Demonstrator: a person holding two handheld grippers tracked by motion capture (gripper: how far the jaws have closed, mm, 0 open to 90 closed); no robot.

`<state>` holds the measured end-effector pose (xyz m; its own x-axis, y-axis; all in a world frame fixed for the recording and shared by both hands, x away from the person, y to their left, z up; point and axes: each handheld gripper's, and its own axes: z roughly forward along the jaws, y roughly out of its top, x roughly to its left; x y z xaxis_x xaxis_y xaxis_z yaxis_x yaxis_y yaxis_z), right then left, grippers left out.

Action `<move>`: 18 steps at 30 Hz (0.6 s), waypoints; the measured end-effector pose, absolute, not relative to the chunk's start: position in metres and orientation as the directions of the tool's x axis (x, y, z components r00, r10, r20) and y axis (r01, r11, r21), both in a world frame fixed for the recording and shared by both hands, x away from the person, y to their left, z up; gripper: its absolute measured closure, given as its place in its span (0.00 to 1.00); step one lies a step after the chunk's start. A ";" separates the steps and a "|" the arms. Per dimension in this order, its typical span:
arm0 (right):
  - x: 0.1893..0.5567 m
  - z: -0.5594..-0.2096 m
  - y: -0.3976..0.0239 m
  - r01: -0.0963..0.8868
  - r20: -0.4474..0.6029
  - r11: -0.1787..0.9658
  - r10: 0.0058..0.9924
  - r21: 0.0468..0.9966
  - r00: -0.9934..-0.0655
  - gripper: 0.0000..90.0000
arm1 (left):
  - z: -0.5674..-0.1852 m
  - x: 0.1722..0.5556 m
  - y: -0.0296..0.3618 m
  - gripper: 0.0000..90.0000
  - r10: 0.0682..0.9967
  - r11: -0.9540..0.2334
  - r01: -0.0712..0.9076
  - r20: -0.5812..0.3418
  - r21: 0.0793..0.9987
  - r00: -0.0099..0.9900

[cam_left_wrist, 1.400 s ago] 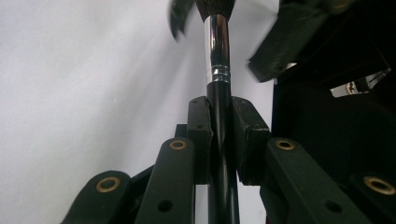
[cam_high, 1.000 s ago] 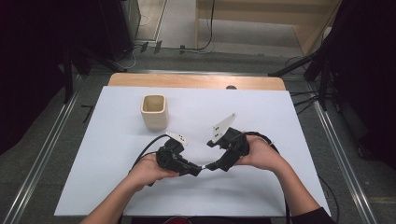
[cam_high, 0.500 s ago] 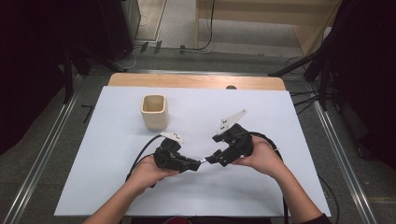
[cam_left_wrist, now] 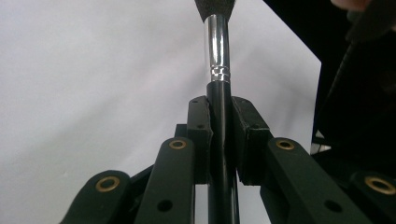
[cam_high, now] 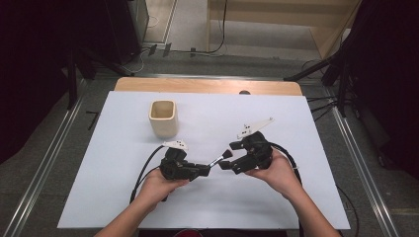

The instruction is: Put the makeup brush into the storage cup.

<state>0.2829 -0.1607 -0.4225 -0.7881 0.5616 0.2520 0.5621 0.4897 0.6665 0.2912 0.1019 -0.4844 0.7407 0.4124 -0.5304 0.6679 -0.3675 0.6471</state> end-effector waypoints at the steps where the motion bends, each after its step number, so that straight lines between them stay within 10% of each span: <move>1: 0.281 -0.423 -0.161 0.564 0.248 0.492 0.566 0.663 -0.786 0.21 | -0.485 0.291 0.102 0.88 0.414 -0.358 0.673 -0.536 0.647 0.736; 18: 0.250 -0.429 -0.163 0.605 0.262 0.369 0.657 0.705 -0.707 0.23 | -0.493 0.273 0.101 0.88 0.455 -0.203 0.716 -0.583 0.668 0.673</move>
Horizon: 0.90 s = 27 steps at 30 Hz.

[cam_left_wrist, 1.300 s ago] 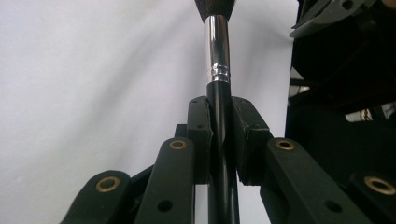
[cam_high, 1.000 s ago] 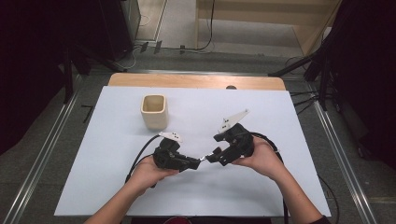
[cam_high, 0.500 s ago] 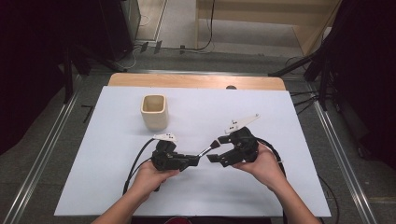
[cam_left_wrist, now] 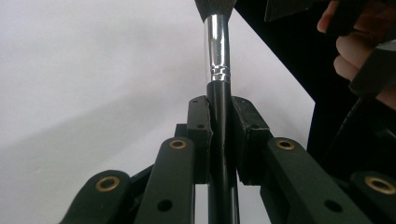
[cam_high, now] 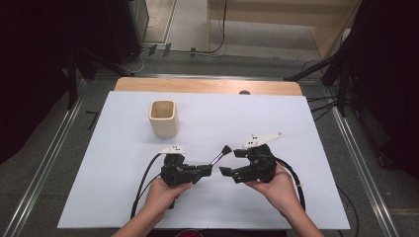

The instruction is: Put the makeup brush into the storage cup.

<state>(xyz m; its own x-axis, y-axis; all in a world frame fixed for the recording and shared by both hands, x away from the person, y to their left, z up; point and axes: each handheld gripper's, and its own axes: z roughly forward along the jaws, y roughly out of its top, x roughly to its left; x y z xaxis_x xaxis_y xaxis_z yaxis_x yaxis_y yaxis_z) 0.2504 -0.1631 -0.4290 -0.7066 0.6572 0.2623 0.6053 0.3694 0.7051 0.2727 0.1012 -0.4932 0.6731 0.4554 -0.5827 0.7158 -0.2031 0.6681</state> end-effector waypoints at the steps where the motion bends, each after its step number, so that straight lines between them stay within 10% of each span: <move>1: 0.249 -0.430 -0.163 0.607 0.265 0.363 0.660 0.707 -0.703 0.23 | -0.494 0.272 0.101 0.88 0.455 -0.199 0.717 -0.585 0.668 0.671; 27: 0.232 -0.443 -0.155 0.662 0.344 0.169 0.747 0.730 -0.569 0.25 | -0.504 0.255 0.098 0.88 0.483 -0.034 0.689 -0.592 0.724 0.646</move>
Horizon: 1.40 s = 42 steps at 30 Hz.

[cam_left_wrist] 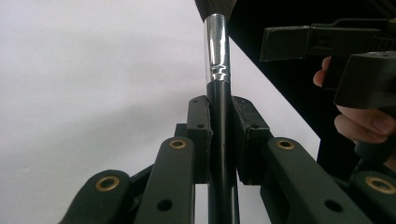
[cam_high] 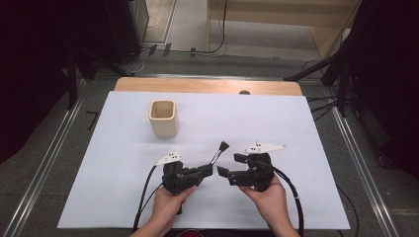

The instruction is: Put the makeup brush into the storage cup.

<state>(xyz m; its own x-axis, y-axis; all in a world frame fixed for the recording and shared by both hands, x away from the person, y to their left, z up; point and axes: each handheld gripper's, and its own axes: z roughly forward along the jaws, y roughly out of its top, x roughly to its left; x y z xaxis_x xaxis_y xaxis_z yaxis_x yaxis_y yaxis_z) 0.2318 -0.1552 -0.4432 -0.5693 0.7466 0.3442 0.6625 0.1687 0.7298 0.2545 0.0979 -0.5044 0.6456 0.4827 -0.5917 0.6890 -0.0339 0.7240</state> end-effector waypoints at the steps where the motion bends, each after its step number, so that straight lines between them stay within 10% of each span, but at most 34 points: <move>1: 0.231 -0.443 -0.154 0.664 0.346 0.161 0.751 0.730 -0.563 0.25 | -0.505 0.255 0.098 0.88 0.480 -0.030 0.690 -0.595 0.724 0.645; 42: 0.255 -0.463 -0.129 0.777 0.626 -0.154 0.695 0.610 -0.354 0.45 | -0.503 0.257 0.099 0.88 0.460 0.035 0.678 -0.614 0.734 0.641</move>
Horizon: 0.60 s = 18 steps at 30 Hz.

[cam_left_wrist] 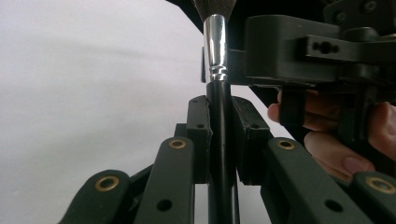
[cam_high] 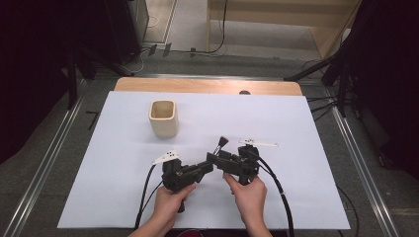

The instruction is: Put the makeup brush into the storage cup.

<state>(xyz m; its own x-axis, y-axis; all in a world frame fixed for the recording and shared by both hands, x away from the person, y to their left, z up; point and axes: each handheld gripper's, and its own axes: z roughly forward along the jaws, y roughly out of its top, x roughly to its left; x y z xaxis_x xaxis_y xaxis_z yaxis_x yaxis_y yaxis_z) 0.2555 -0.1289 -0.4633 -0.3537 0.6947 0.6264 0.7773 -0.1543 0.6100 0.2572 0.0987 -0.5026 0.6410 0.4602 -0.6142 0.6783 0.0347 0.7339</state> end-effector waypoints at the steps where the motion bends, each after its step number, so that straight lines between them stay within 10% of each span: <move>1: 0.256 -0.464 -0.128 0.782 0.632 -0.158 0.692 0.603 -0.348 0.46 | -0.503 0.257 0.099 0.88 0.459 0.037 0.677 -0.614 0.735 0.642; 18: 0.260 -0.466 -0.123 0.801 0.692 -0.278 0.688 0.531 -0.220 0.69 | -0.505 0.253 0.096 0.88 0.457 0.062 0.688 -0.633 0.723 0.624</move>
